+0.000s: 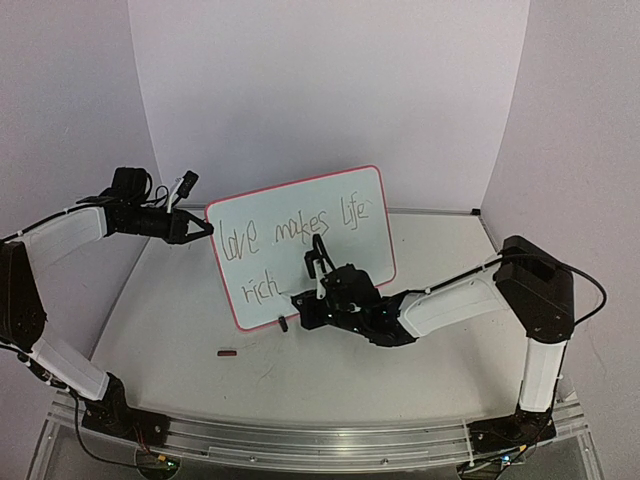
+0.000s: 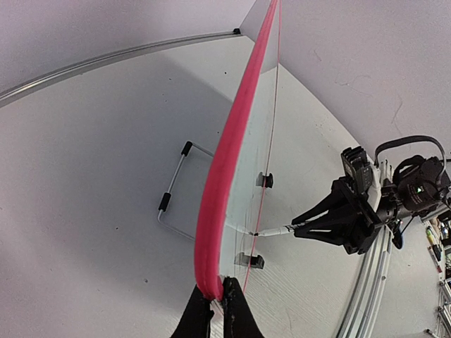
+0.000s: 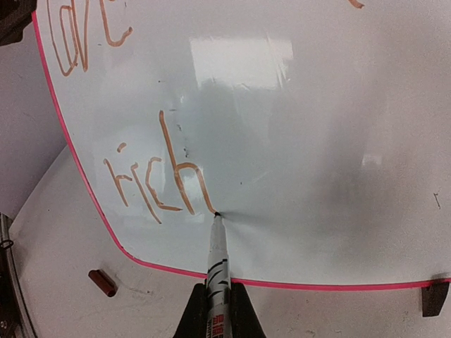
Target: Write a sentence on the whiteboard
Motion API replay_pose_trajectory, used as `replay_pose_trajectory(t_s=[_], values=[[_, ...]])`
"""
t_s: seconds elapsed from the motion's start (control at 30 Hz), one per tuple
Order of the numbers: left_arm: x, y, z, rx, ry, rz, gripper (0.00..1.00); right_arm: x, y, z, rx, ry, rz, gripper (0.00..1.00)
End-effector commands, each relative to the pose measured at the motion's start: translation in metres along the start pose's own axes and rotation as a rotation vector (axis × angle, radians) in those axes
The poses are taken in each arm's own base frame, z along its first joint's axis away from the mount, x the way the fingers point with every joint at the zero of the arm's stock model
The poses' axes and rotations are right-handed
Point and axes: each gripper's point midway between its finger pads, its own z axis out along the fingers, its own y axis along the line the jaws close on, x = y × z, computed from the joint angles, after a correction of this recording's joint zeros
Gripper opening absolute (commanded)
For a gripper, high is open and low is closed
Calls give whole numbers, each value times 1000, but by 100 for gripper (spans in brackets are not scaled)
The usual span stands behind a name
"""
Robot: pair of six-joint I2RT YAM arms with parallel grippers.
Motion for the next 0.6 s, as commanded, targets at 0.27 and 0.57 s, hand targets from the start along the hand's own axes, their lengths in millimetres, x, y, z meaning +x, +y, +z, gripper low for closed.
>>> replay_pose_trajectory(t_s=[0.27, 0.57], values=[[8, 4, 6, -34, 48, 45, 0, -31, 8, -18, -11, -75, 15, 0], [9, 5, 7, -34, 50, 44, 0, -21, 1, -9, 24, -48, 11, 0]])
